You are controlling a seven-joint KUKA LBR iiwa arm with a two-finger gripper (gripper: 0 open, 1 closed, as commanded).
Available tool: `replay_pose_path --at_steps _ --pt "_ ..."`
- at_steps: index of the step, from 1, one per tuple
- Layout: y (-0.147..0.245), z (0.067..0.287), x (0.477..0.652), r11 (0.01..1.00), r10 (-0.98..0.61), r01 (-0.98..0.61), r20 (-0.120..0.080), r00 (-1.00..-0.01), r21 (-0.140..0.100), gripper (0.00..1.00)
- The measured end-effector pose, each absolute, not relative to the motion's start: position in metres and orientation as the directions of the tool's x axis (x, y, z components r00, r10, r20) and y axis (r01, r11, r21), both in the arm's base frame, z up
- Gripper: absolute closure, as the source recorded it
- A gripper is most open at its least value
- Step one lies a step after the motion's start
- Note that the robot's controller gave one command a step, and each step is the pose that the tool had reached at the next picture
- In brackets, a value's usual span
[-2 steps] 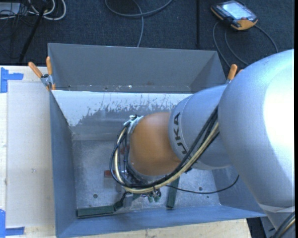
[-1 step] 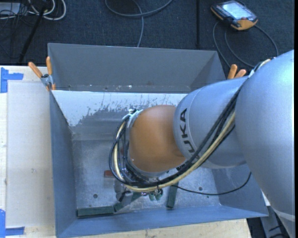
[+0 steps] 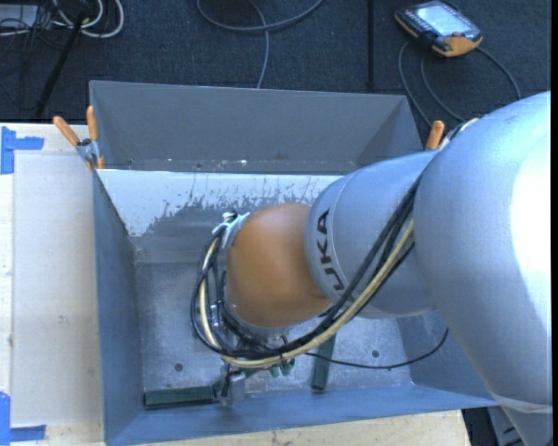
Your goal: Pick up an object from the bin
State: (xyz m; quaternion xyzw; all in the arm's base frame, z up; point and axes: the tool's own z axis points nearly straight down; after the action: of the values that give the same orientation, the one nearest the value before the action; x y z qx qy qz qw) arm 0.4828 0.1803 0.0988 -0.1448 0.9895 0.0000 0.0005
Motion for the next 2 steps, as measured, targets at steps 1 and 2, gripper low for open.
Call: replay_pose_path --at_steps 1,2 --pt "0.1852 0.0713 0.483 0.948 -0.32 -0.32 0.005 -0.947 -0.001 1.0" --pt "0.1852 0.0713 0.483 0.948 -0.319 -0.319 0.005 -0.948 -0.001 1.0"
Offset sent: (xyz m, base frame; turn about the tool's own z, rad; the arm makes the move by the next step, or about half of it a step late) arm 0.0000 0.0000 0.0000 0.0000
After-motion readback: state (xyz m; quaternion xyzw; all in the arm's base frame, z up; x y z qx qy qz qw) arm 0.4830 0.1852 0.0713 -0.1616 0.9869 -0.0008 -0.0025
